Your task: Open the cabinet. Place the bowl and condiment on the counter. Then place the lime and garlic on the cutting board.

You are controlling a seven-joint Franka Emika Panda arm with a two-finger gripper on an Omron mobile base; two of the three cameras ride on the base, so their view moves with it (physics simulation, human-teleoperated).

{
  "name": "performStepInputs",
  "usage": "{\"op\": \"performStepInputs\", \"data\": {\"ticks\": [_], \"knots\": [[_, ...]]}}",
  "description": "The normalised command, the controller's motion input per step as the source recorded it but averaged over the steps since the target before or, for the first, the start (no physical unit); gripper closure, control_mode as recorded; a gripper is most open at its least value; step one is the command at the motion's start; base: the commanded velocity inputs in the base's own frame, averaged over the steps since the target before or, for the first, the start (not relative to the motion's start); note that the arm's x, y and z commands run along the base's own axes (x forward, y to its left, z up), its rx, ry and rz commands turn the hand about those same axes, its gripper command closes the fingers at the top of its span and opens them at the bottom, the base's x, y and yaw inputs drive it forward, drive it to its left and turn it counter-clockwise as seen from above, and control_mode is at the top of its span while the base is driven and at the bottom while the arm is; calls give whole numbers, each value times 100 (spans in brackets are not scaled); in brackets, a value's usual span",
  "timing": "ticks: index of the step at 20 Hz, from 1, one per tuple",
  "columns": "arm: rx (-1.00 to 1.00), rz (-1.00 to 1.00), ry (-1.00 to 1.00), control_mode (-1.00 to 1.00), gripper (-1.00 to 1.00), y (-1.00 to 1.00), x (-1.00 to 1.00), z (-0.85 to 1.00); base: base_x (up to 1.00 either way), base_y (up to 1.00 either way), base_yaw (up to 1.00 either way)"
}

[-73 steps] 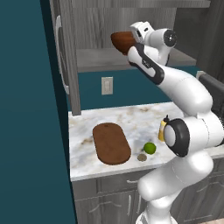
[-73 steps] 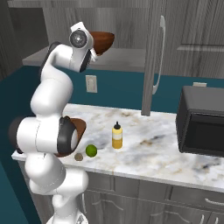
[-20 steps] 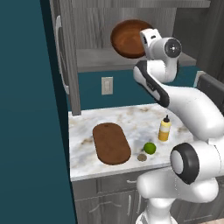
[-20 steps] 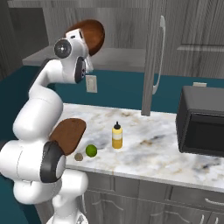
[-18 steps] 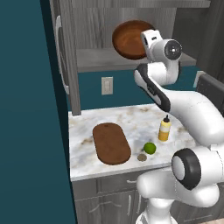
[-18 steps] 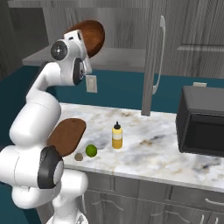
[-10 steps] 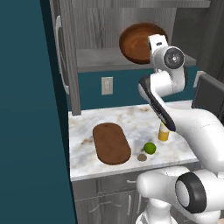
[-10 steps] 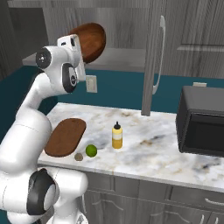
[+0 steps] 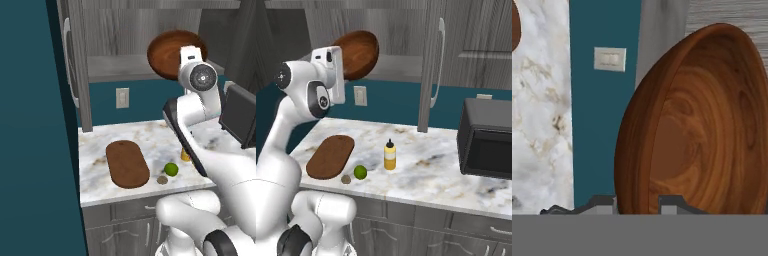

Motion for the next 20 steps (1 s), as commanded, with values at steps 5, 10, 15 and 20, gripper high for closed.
{"op": "performStepInputs", "data": {"ticks": [5, 10, 15, 20], "knots": [[10, -11, 0, -100, 100, -3, -74, 0, 0, 0, 0], [11, -9, 0, -100, 100, -5, -70, -2, 0, 0, 0], [9, -3, 6, -100, 100, -4, -40, -18, 0, 0, 0], [14, -4, 10, -100, 100, -8, -32, -21, 0, 0, 0]]}}
